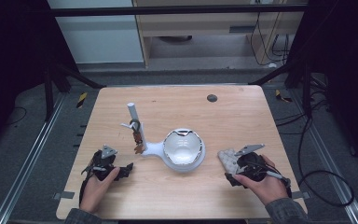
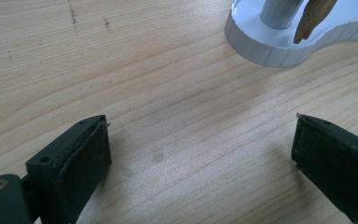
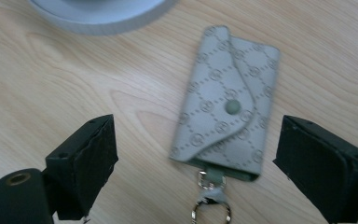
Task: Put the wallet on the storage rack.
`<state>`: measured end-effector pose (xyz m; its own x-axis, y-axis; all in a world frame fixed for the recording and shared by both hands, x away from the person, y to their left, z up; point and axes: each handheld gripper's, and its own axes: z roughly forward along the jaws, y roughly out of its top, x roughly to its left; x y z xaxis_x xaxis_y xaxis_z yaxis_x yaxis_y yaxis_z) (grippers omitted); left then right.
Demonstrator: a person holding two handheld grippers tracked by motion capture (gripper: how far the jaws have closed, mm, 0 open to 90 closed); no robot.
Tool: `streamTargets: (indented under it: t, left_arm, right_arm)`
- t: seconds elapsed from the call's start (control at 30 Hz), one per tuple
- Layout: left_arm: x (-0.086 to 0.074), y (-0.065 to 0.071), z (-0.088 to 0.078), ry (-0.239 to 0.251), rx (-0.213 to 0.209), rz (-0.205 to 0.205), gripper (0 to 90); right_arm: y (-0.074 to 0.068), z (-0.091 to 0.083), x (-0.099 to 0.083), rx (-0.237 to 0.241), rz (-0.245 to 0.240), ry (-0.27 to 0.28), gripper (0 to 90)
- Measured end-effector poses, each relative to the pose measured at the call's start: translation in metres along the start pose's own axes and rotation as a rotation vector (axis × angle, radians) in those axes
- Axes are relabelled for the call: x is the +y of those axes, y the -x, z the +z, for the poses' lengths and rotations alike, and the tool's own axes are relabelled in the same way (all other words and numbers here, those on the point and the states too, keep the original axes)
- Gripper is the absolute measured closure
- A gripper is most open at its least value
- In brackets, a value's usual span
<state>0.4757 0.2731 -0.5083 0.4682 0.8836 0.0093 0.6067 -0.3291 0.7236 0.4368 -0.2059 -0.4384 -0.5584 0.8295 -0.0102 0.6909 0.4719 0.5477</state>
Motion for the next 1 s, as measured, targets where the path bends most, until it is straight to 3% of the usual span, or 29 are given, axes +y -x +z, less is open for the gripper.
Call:
streamTargets:
  t: [0.23, 0.6, 1.0]
  left_arm:
    - [0.000, 0.001, 0.000, -0.011, 0.009, 0.014, 2.3]
    - [0.000, 0.002, 0.000, -0.011, 0.010, 0.012, 1.9]
    - [0.000, 0.002, 0.000, -0.010, 0.010, 0.011, 1.6]
  right_arm:
    - [0.010, -0.001, 0.008, -0.019, 0.069, -0.060, 13.4]
    - [0.016, 0.022, 0.016, -0.023, 0.157, -0.128, 16.6]
    - [0.015, 0.041, 0.015, -0.041, 0.192, -0.211, 20.4]
